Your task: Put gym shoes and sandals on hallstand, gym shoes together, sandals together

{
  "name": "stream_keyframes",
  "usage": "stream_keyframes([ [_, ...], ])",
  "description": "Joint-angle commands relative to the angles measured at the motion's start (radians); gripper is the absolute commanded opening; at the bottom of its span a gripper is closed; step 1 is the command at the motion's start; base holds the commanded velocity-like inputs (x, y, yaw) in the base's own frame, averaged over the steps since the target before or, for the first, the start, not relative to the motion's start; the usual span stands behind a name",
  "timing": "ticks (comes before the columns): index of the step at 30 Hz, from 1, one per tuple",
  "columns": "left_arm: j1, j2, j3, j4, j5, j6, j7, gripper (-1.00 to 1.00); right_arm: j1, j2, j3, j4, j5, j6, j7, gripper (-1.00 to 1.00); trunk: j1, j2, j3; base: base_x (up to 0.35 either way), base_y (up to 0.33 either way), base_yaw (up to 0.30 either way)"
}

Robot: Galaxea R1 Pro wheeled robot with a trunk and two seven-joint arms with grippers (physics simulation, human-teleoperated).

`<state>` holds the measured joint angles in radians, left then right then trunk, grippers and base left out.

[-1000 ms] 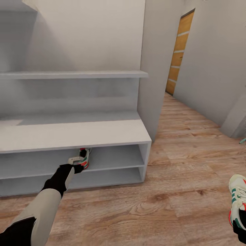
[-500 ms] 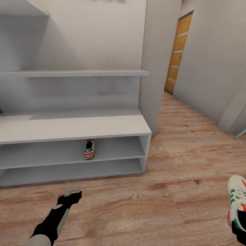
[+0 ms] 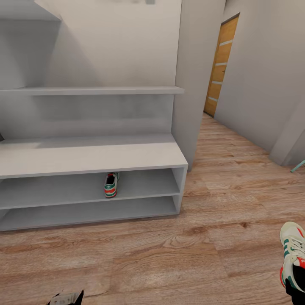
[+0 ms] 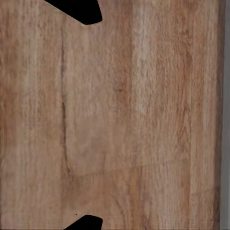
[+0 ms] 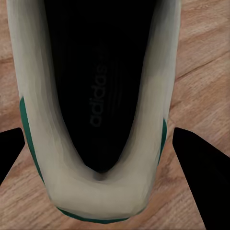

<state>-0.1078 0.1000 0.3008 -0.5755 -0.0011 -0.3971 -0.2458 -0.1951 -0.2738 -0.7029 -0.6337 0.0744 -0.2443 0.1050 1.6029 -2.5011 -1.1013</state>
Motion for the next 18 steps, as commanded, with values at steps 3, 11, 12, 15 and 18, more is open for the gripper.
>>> stream_keyframes([
  [3, 0.009, 0.019, 0.016, 0.006, 0.025, -0.007, -0.012, 1.0, -0.001, 0.001, -0.007, 0.0, 0.007, -0.006, 0.008, -1.0, 0.0, 0.0, -0.001, 0.0, 0.0, 0.0],
  [11, 0.014, 0.018, 0.016, 0.044, 0.036, -0.011, -0.012, 1.0, -0.001, 0.021, -0.007, 0.0, 0.005, -0.009, 0.001, -1.0, 0.0, 0.0, -0.001, -0.098, 0.099, 0.0],
  [12, 0.014, 0.018, 0.017, 0.044, 0.036, -0.011, -0.012, 1.0, -0.001, 0.021, -0.007, 0.0, 0.005, -0.009, 0.001, -1.0, 0.0, 0.0, -0.001, -0.222, 0.226, 0.0],
  [15, 0.014, 0.019, 0.018, 0.045, 0.037, -0.011, -0.012, 1.0, -0.001, 0.021, -0.007, 0.0, 0.005, -0.009, 0.001, -1.0, 0.0, 0.0, -0.001, -0.225, 0.228, 0.0],
  [18, 0.014, 0.019, 0.019, 0.045, 0.038, -0.011, -0.012, 1.0, -0.002, 0.021, -0.007, 0.0, 0.005, -0.009, 0.001, -1.0, 0.0, 0.0, -0.001, -0.226, 0.23, 0.0],
])
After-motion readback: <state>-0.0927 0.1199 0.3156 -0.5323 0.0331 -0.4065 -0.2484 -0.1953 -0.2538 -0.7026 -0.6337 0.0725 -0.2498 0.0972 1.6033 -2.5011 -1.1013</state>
